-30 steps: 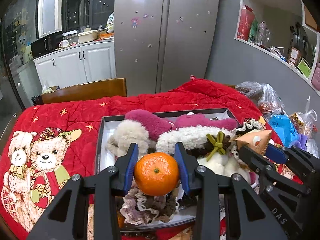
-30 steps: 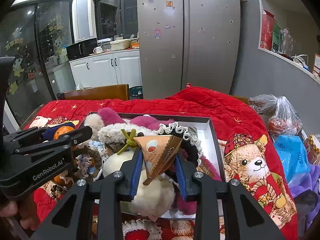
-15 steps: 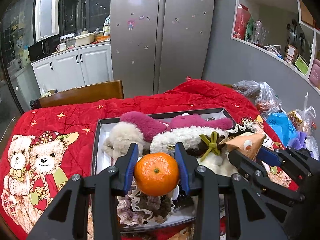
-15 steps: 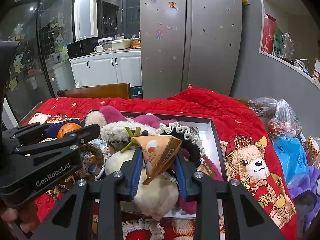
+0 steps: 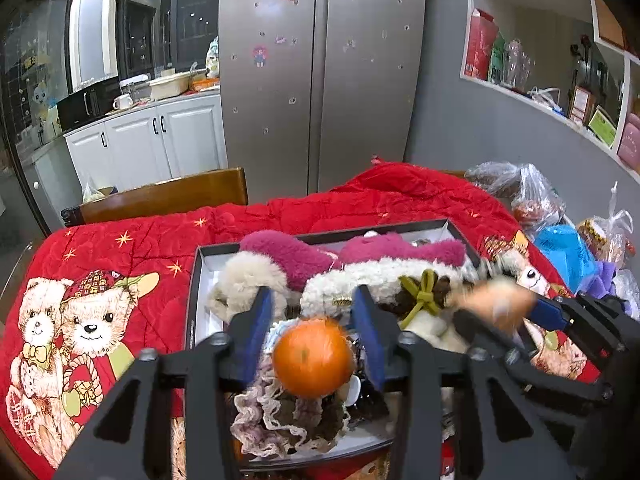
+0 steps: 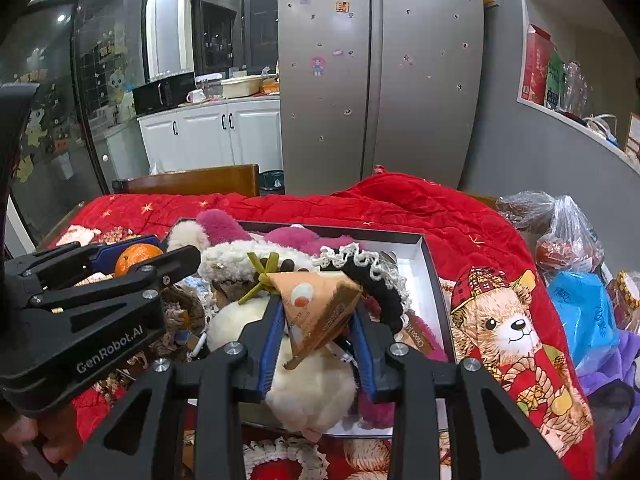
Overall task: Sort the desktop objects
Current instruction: 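Open both tools to drop the tangerine and packet into the box, then withdraw both tools from the box back over the table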
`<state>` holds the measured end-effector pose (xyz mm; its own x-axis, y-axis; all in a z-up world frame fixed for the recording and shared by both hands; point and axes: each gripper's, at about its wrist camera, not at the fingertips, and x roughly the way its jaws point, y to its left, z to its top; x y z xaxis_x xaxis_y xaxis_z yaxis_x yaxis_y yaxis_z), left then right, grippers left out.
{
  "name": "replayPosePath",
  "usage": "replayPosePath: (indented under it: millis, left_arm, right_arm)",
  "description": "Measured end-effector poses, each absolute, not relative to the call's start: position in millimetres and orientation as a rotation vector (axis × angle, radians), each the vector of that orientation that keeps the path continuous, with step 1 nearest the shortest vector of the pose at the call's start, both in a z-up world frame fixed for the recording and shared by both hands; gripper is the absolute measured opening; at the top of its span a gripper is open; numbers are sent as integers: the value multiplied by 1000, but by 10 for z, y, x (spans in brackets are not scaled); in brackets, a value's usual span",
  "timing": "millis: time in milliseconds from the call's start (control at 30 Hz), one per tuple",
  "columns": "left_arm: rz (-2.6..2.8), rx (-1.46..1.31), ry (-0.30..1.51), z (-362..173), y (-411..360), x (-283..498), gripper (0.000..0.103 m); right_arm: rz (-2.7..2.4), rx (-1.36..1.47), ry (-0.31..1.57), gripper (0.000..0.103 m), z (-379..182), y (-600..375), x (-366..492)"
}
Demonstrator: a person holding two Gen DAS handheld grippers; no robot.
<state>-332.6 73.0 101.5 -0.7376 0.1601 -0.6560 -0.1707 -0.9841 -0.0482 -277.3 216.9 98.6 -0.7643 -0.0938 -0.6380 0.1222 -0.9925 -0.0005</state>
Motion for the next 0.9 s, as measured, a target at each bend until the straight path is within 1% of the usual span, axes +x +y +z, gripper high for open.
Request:
replayPosePath:
  millis: [33, 100, 167, 233, 333, 433, 733, 833, 900]
  left_arm:
    - [2782, -1037, 18, 1037, 715, -3319, 72]
    - [2787, -989, -8, 1100, 672, -3288, 88]
    - [2799, -967, -19, 1153, 651, -3263, 89]
    - [2799, -977, -7, 1176, 650, -3260, 93]
    - [2802, -981, -8, 1178, 646, -3261, 94]
    - [2790, -995, -8, 1163, 656, -3271, 94]
    - [2813, -1007, 12, 1147, 631, -3298, 94]
    - [2807, -1016, -33, 1144, 567, -3313, 94]
    - [2814, -1019, -25, 1134, 562, -3318, 94]
  right_arm:
    - [-2842, 1028, 53, 50, 983, 2179, -2779]
    - [-2852, 1021, 48, 53, 990, 2190, -2771]
    - [-2844, 1018, 45, 60, 1005, 2189, -2770]
    - [-2844, 1002, 53, 60, 1022, 2167, -2749]
    - [-2846, 992, 94, 60, 1033, 2106, -2720]
    - [-2843, 985, 106, 67, 1039, 2078, -2694]
    - [-2851, 970, 101, 67, 1099, 2094, -2661]
    - [-2845, 972, 99, 67, 1099, 2096, -2660]
    - [-2850, 966, 113, 67, 1102, 2091, -2659]
